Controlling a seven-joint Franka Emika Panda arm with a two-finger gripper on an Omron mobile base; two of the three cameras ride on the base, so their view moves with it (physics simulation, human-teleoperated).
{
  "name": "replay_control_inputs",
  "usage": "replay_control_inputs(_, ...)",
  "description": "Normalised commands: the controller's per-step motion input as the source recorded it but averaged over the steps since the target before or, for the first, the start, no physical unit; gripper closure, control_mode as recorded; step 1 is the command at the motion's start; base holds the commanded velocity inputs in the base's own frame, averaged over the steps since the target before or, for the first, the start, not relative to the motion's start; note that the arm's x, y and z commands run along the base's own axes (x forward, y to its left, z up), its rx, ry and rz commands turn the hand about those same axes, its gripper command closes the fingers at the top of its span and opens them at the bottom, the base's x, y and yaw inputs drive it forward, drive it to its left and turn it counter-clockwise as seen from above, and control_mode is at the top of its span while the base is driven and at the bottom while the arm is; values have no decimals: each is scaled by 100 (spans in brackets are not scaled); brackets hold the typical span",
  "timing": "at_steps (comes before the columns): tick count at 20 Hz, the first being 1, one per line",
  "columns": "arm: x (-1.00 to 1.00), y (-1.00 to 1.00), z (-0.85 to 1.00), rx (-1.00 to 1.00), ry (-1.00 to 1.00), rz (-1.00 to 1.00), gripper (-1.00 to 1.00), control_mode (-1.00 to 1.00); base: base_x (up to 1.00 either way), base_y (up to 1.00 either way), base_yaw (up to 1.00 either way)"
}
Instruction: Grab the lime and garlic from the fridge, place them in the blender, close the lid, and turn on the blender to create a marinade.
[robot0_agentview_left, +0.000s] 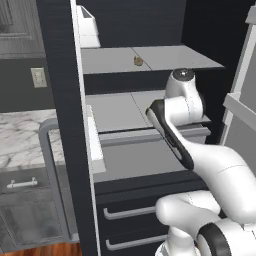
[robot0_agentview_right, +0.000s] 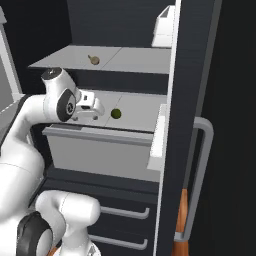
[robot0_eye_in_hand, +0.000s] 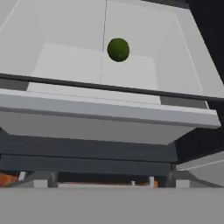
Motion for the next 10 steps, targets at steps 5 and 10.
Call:
replay_control_inputs(5,55,-35,-21,4,0,-9,-100,-100,0,0,0)
replay_control_inputs(10,62,-8,-18,9,0,-4,-100,-100,0,0,0)
